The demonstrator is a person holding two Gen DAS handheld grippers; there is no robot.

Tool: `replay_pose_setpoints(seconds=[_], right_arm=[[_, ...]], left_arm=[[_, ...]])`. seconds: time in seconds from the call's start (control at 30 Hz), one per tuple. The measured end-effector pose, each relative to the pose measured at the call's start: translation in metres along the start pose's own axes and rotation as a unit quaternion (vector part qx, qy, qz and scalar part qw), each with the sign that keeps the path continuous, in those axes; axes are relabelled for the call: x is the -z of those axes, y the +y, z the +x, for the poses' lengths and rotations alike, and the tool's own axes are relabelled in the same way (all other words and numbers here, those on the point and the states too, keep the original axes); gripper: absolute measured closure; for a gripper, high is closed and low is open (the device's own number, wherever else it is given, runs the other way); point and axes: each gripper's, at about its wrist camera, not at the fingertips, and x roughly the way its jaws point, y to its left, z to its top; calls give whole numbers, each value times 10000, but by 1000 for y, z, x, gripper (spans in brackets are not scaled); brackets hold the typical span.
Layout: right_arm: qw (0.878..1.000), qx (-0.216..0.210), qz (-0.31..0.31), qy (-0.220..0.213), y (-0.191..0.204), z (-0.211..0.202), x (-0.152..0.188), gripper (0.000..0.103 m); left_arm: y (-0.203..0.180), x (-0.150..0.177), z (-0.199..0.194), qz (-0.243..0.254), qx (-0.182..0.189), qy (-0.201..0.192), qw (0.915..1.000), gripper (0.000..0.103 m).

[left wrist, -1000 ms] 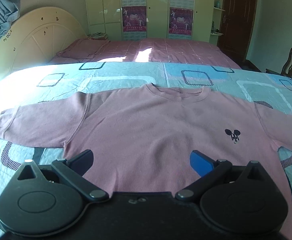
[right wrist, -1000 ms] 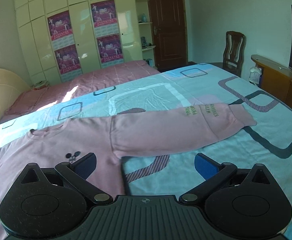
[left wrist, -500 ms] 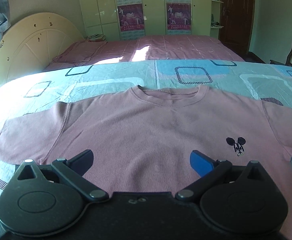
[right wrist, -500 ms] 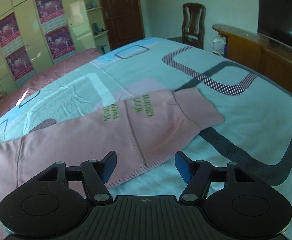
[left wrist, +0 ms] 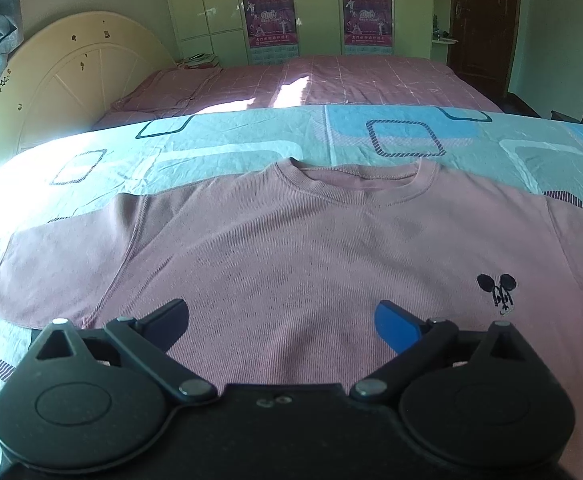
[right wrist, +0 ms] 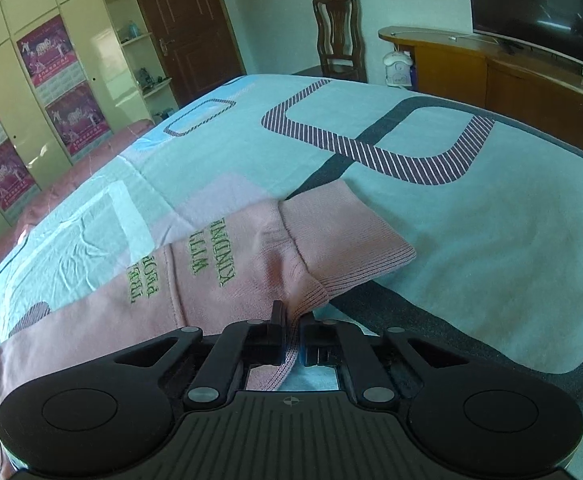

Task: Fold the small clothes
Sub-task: 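Fold the held sleeve across the sweatshirt body with the right gripper, then release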

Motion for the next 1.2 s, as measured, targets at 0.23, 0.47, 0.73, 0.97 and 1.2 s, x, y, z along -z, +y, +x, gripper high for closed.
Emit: replay_pose_setpoints(seconds=[0.23, 0.47, 0.73, 0.97, 1.2], right_arm=[[9928, -685, -806, -569, 69, -36, -3, 99], [9632, -2008, -1682, -608, 195, -79, 41, 99], [9176, -3108, -2469, 197, 321, -94, 143, 99], [9023, -3160, -2823, 798, 352, -85, 204, 83], [9040, -3463, -2436, 599, 308, -107, 182, 27]], left_arm=[[12, -8, 2, -69, 195, 15, 9998, 17], [36, -14, 0, -46, 350, -179, 9992, 17], [76, -14, 9, -73, 368, -293, 9989, 17], [73, -14, 17, 34, 848, -255, 9961, 16], [26, -6, 21, 422, 1458, -249, 9881, 15]])
